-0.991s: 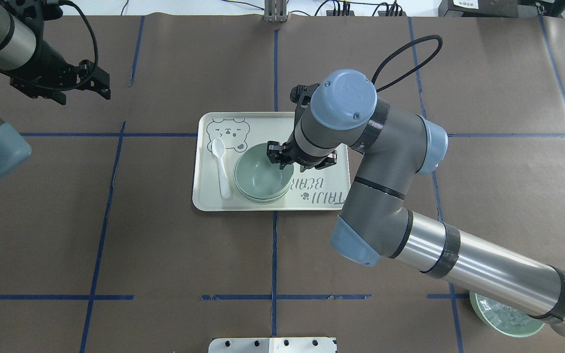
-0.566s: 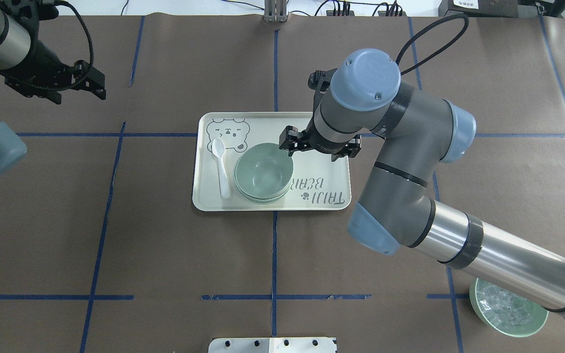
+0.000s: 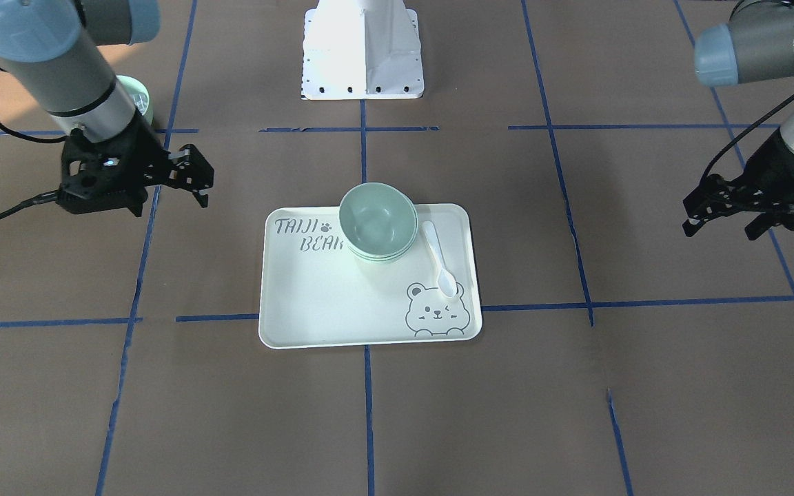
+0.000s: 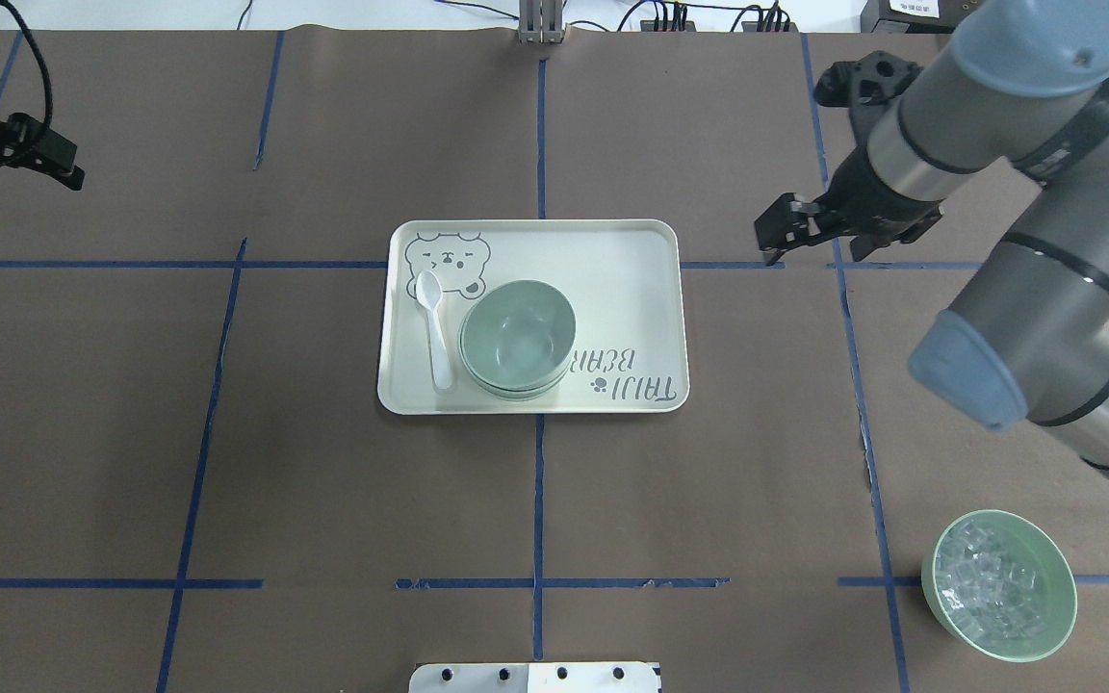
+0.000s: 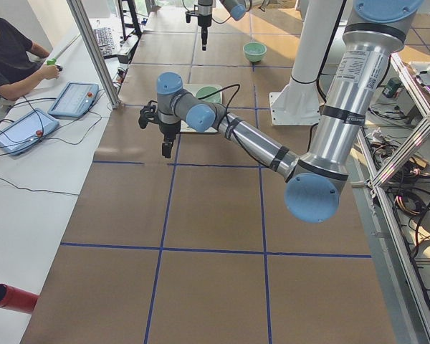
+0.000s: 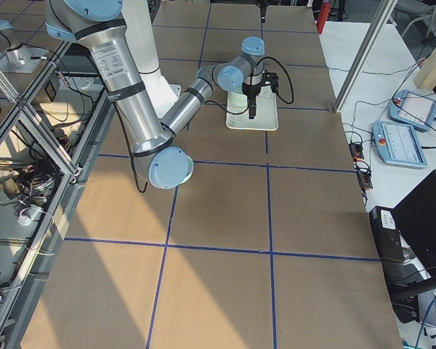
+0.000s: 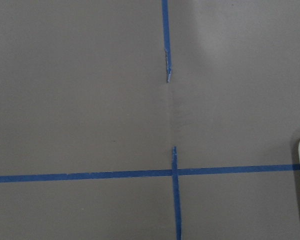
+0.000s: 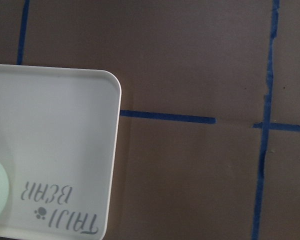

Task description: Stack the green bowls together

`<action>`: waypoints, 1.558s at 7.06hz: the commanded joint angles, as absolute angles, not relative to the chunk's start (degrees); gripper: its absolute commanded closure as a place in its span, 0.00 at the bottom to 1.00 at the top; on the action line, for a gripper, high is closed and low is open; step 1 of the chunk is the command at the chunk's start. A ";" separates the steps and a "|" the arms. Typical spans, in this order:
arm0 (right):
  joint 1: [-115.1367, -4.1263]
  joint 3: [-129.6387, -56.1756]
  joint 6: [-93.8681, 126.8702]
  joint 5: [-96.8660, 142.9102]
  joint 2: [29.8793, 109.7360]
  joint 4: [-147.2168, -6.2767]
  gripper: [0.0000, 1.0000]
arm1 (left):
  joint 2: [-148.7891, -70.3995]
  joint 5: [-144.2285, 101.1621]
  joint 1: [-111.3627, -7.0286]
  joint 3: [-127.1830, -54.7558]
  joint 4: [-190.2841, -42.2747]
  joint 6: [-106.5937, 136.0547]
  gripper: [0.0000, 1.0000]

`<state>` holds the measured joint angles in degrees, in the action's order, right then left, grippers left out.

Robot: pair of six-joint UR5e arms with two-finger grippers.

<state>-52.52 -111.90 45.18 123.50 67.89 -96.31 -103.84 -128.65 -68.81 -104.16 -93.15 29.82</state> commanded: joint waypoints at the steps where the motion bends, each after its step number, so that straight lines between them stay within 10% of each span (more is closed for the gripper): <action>1: -64.28 -111.54 25.58 129.88 78.35 -96.42 0.00 | -99.69 -133.14 -75.30 -100.91 -93.16 15.97 0.00; 11: -86.22 -98.44 -6.77 134.56 91.06 -96.33 0.00 | -92.11 -133.24 -86.83 -93.34 -89.76 0.18 0.00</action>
